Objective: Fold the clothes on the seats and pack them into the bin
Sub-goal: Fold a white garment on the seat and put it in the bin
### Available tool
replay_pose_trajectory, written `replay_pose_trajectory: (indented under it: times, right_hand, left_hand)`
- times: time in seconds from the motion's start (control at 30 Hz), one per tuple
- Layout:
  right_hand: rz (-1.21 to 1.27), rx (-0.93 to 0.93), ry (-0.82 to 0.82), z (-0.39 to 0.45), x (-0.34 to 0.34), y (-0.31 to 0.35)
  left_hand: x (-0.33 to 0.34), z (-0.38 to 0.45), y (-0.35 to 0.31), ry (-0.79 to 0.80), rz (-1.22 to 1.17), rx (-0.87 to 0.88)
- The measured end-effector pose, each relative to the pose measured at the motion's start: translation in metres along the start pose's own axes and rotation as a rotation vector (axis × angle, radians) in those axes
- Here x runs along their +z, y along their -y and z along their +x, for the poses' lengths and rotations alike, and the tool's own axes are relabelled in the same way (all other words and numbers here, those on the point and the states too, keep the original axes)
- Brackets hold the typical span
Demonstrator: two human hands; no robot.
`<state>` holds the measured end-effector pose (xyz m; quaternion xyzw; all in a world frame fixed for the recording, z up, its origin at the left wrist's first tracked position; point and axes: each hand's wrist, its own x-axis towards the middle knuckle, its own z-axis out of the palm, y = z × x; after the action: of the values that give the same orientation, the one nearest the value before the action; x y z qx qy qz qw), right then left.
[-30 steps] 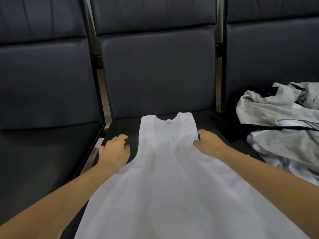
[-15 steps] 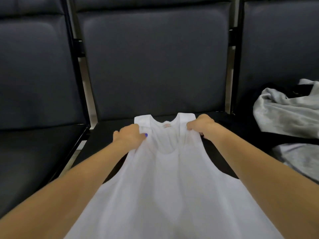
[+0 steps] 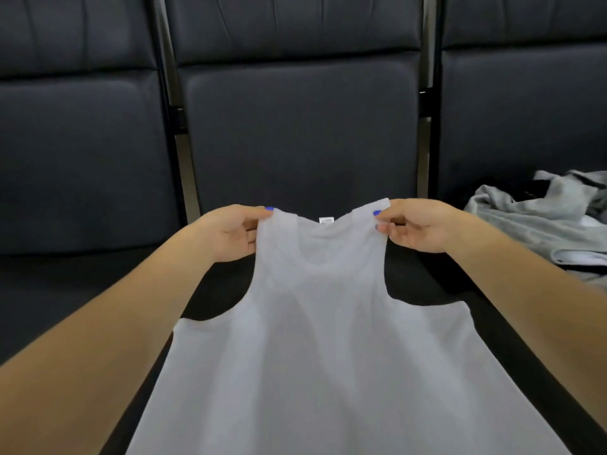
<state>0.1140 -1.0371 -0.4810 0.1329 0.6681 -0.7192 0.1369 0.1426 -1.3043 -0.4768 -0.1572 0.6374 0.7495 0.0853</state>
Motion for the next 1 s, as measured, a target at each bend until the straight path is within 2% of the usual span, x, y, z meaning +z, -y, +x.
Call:
replay_pose_trajectory:
  times: [0.17,0.43,0.5,0.6,0.73,0.87,0.9,1.0]
  right_hand:
    - [0.020,-0.055,0.169,-0.059,-0.009,-0.003]
    - [-0.227,-0.106,0.397,-0.159,-0.032,-0.039]
    - [-0.304,-0.084,0.472,-0.176,-0.039,-0.056]
    - [-0.534,-0.005,0.592,-0.186,-0.046,-0.085]
    - [-0.831,0.183,0.684,-0.193,-0.048,-0.106]
    - [-0.991,0.203,0.534,-0.191,-0.038,-0.091]
    - [-1.076,0.229,0.496,-0.190,-0.034,-0.084]
    - [-1.230,0.286,0.411,-0.185,-0.019,-0.076]
  left_hand:
    - [-0.002,-0.059,-0.006,0.030,0.011,0.044]
    - [-0.021,-0.166,0.033,0.147,0.183,0.146]
    - [-0.028,-0.187,0.053,0.188,0.221,0.126]
    - [-0.042,-0.208,0.092,0.341,0.249,0.023]
    - [-0.053,-0.221,0.133,0.432,0.633,-0.083]
    - [-0.048,-0.210,0.131,0.233,0.555,-0.123]
    - [-0.045,-0.206,0.128,0.171,0.611,-0.113]
    - [-0.039,-0.190,0.130,0.070,0.988,-0.005]
